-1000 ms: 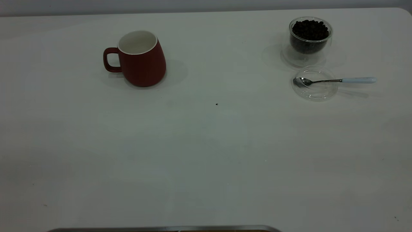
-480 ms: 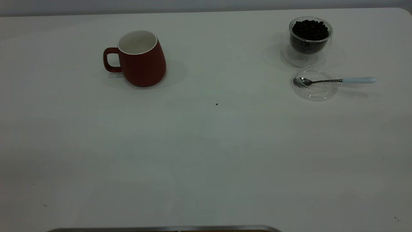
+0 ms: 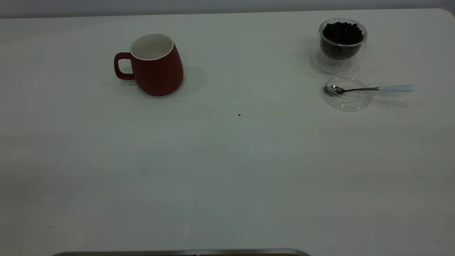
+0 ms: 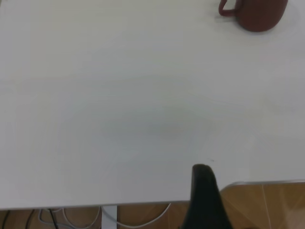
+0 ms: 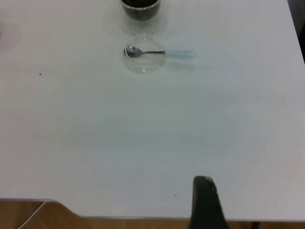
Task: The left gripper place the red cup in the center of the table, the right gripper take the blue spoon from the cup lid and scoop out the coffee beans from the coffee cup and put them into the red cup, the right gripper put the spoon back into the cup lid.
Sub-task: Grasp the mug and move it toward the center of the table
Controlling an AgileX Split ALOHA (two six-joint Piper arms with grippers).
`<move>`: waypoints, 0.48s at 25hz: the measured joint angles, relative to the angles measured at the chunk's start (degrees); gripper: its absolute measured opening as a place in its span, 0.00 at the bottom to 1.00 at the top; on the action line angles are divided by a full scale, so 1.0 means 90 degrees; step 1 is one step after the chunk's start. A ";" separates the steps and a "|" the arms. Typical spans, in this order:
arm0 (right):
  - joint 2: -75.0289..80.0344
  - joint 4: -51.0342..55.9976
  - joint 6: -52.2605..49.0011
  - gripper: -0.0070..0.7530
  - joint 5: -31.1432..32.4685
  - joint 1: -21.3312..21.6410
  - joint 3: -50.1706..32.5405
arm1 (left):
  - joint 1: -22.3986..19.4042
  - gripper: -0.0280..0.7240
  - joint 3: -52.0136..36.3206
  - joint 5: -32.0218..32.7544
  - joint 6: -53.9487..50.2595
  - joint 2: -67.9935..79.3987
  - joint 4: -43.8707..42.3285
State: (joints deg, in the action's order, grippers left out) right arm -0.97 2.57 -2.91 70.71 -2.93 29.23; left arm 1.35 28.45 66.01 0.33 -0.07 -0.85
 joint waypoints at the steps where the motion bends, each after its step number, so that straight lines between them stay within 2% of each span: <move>1: 0.0000 0.0000 0.0000 0.73 0.0000 0.0000 0.0000 | 0.0000 0.82 0.0000 -0.0012 0.0000 0.0000 0.0000; 12: 0.0000 0.0000 0.0000 0.73 0.0000 0.0000 0.0000 | 0.0047 0.82 0.0103 -0.0155 0.0000 0.0419 0.0160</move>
State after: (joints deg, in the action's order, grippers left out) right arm -0.97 2.57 -2.91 70.71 -2.93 29.23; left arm 1.77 29.38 64.61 0.33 3.70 0.59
